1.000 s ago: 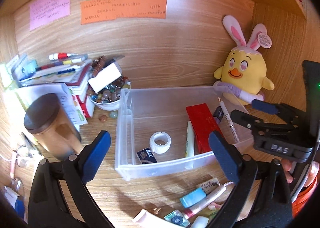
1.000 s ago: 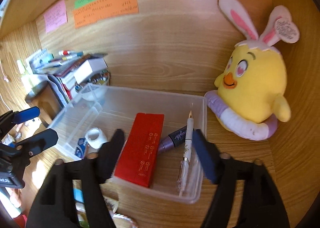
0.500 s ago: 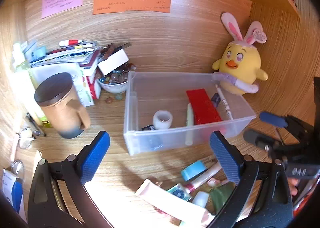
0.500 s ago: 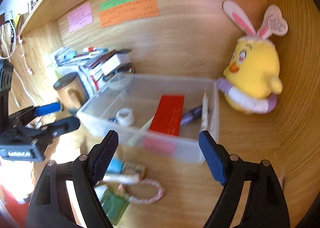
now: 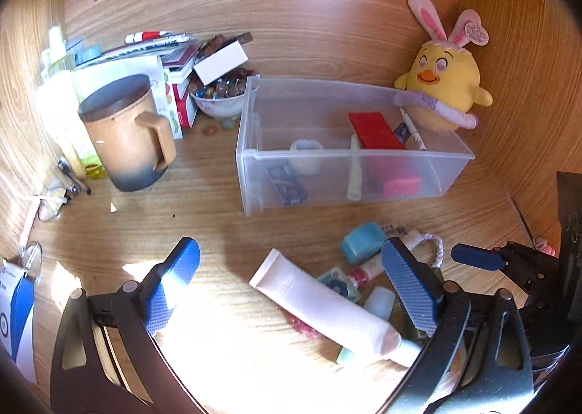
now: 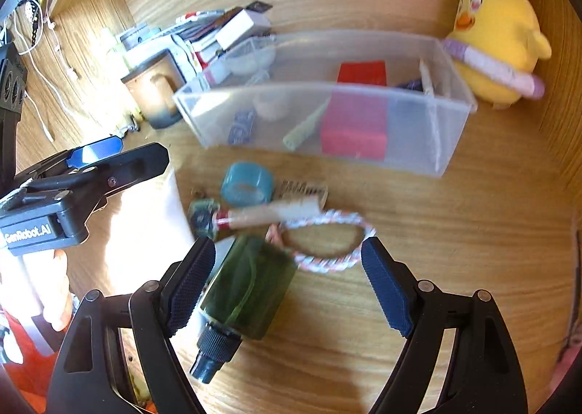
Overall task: Organize objects
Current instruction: 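Move both open tools over the remaining items on the desk, then grasp the white tube with the left tool while the right tool grasps the dark green bottle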
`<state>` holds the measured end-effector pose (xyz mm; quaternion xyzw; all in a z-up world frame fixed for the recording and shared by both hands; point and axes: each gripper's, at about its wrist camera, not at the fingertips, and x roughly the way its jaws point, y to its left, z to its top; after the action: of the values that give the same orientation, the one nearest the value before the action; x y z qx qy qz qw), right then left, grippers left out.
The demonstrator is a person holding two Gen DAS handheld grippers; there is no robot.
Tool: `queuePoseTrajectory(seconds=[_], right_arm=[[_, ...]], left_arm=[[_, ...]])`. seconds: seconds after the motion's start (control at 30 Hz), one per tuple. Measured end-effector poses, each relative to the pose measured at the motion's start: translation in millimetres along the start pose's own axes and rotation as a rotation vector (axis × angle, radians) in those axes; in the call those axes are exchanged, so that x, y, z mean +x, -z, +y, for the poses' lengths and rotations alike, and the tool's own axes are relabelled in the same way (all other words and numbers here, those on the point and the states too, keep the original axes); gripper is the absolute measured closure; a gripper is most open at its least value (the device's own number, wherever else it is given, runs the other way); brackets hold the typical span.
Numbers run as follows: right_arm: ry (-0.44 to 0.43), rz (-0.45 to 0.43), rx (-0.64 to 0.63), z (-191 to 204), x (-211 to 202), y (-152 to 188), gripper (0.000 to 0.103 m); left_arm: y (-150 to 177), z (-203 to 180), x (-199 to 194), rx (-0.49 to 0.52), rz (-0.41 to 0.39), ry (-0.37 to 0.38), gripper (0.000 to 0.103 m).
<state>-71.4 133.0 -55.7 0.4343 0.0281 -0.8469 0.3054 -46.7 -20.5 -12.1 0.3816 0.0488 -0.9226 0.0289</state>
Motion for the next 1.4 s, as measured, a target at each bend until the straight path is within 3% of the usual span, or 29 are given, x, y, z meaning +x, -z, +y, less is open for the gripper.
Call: queuePoseTrajectory(seconds=[0.27,0.37,0.63,0.7,1.03,1.23,1.33,1.4], right_arm=[[0.060,0.004,-0.063,13.4,3.2,16.3,0.023],[0.068,-0.001,-0.072,10.7,0.3,20.3,0.028],[0.069,-0.023,-0.062,-5.2,-9.2,24.2,0.062],[0.080,-0.033,-0.064,-8.3,-12.4,24.6,0.065],[0.154,-0.071,-0.032,-35.3,-32.8,33.8,0.065],[0.143,-0.075,-0.021,-37.7,-34.5,34.7,0.065],[0.127,-0.075,-0.024,-35.9,-33.7,35.2,0.065],[0.115,-0.071,-0.020,-35.4,-32.2,35.8,0.065]], left_arm=[[22.7,-4.1,-8.1,0.018,0.005,-0.044,0.002],[28.5,-5.1,-10.0,0.011,0.018,-0.037,0.002],[42.1,-25.8,-3.7,-0.014,0.077,0.027,0.002],[45.4,-34.1,-1.7,-0.002,0.088,0.036,0.002],[61.1,-66.0,6.5,0.102,0.106,-0.014,0.002],[67.9,-62.7,2.1,0.118,0.073,-0.053,0.002],[70.6,-53.6,-4.4,0.107,0.064,-0.045,0.013],[71.5,-47.6,-6.2,0.095,0.079,-0.025,0.027]])
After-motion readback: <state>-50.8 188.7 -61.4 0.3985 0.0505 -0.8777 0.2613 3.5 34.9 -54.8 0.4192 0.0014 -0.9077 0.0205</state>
